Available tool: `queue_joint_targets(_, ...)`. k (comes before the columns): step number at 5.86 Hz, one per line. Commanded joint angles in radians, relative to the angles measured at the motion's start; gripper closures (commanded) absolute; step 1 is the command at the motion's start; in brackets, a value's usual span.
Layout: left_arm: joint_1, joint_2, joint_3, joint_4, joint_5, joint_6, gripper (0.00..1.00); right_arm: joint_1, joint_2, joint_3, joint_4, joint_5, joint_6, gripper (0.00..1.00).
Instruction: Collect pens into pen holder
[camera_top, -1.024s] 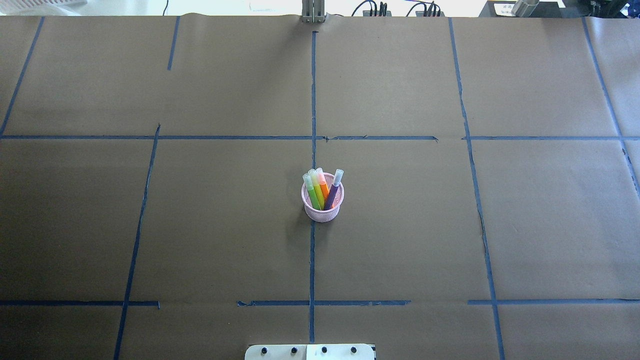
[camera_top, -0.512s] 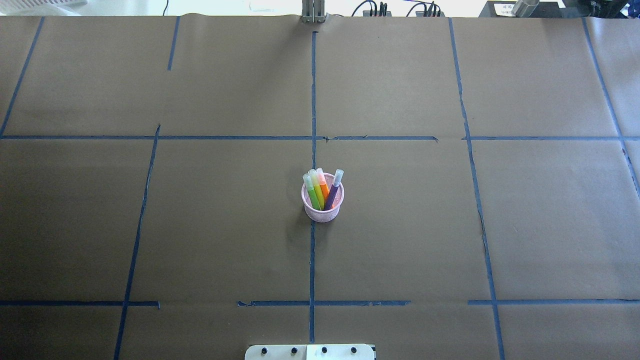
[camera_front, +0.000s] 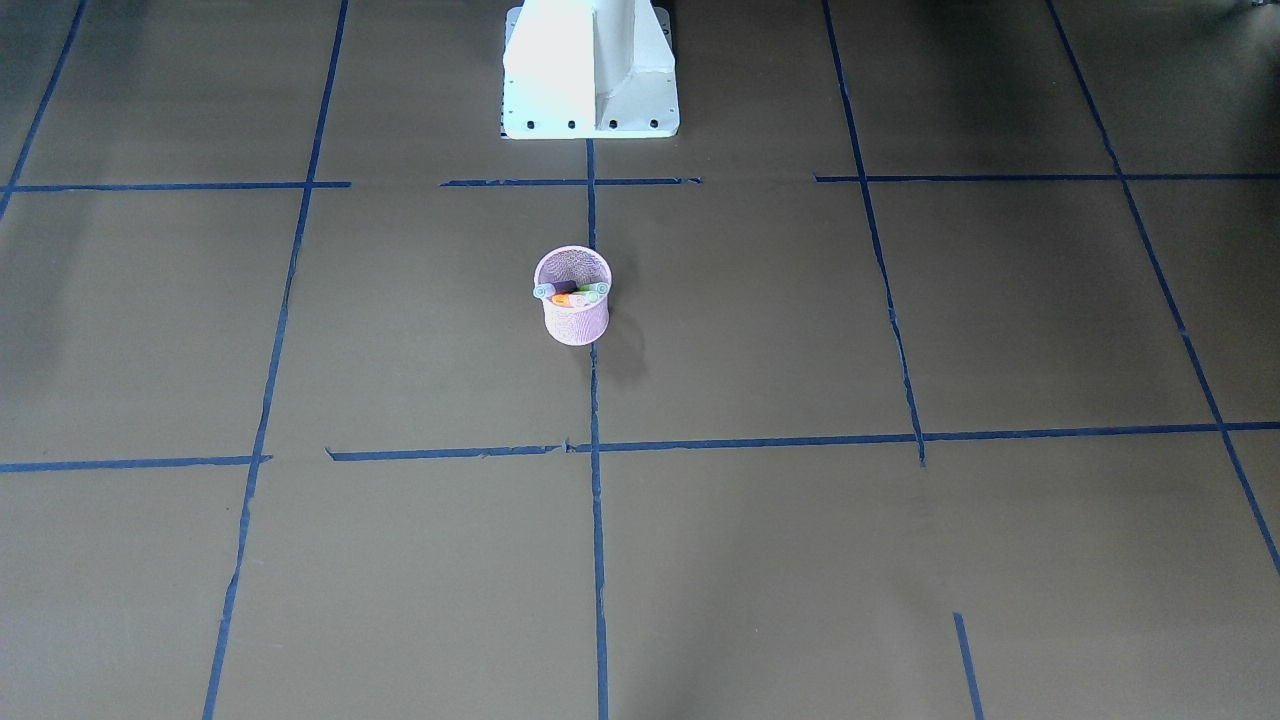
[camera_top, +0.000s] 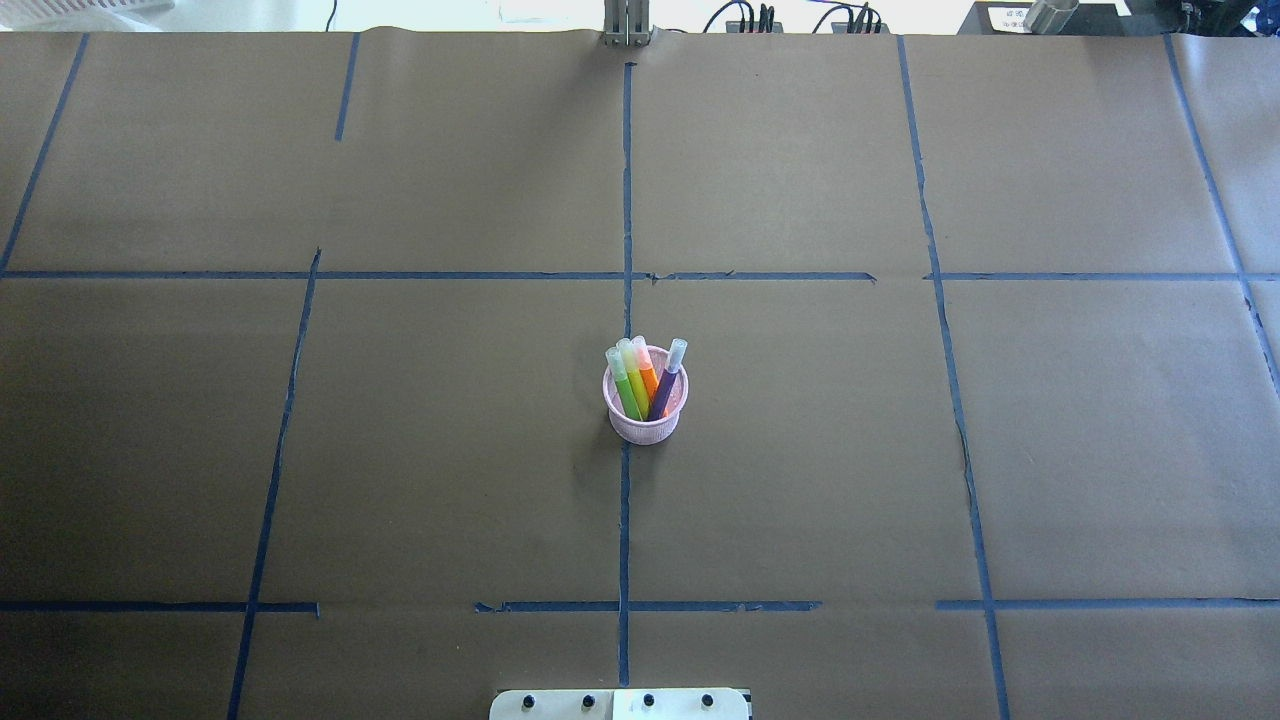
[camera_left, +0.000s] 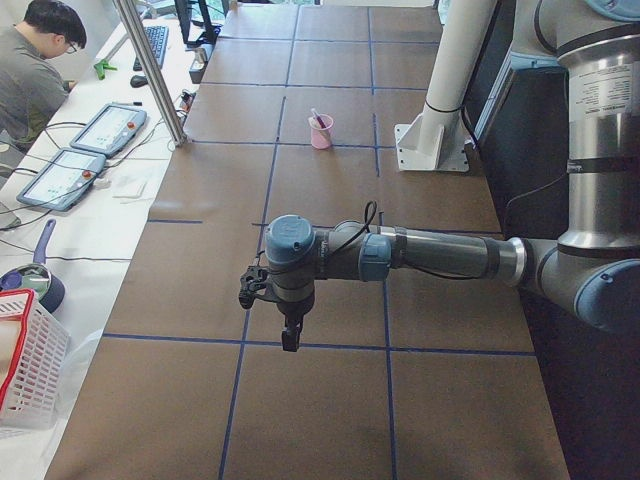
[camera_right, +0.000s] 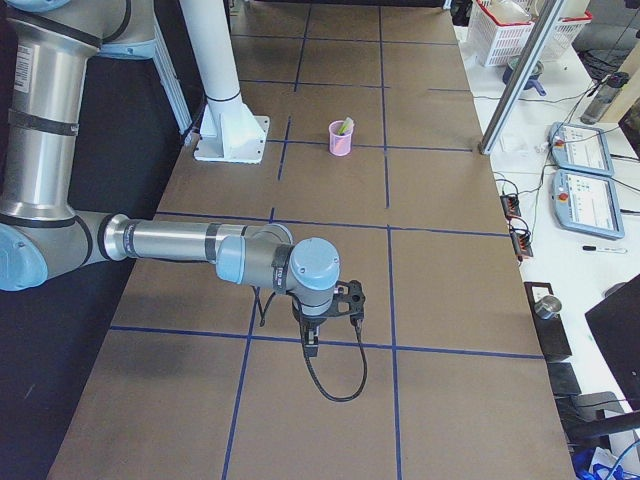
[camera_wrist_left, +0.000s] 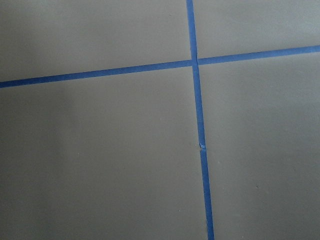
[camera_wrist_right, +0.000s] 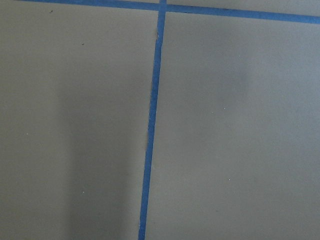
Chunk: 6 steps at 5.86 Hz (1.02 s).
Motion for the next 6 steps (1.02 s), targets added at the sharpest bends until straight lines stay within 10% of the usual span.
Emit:
queue_joint_targets(1,0.015,0.032,-0.01,0.007,-0.001,0.001,0.0,-0.001,-0.002,-0.004,0.0,0.001,-0.001,0.0)
queue_joint_targets(6,0.016,0.038,-0.012,0.007,0.001,0.001,0.0,-0.021,-0.002,-0.002,0.0,0.003,-0.003,0.0)
